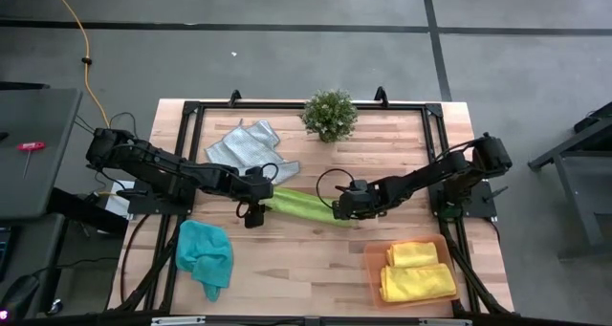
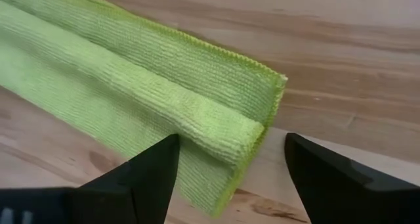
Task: Fold microfiber towels
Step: Fold the green microfiber towel
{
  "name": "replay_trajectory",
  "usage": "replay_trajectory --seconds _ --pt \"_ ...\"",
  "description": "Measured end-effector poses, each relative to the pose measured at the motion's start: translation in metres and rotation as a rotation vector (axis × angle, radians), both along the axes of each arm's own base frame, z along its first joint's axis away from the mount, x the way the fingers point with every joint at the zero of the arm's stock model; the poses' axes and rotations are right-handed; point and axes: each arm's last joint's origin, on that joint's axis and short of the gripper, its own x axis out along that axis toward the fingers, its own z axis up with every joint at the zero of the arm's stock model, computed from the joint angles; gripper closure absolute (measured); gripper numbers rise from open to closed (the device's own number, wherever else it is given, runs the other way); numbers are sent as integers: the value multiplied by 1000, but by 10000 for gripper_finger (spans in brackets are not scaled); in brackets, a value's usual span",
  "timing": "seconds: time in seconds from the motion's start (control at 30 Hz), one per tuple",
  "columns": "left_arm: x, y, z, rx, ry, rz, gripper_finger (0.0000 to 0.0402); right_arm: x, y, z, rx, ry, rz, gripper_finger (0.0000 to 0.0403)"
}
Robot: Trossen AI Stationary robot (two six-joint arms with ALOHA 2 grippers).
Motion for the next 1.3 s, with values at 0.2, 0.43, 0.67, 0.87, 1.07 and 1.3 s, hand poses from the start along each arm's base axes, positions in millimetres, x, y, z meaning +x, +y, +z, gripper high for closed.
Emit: replay_trajectory --seconds 0.2,0.43,0.67,0.87,1.07,1.3 --pt "1 0 1 -23 -20 34 218 -2 -1 -2 -27 24 8 181" --pt "7 0 5 -58 -98 82 218 -9 -7 -6 -87 118 107 312" --pt "14 0 15 -67 -142 93 218 -28 -23 4 -235 263 254 390" --pt "29 2 21 -39 -259 117 222 -42 -43 18 -271 348 358 399" --pt "44 -1 2 20 -276 37 305 -38 -54 21 -231 291 400 400" --pt "61 -6 -27 4 -309 84 389 -36 -53 22 -180 250 399 401"
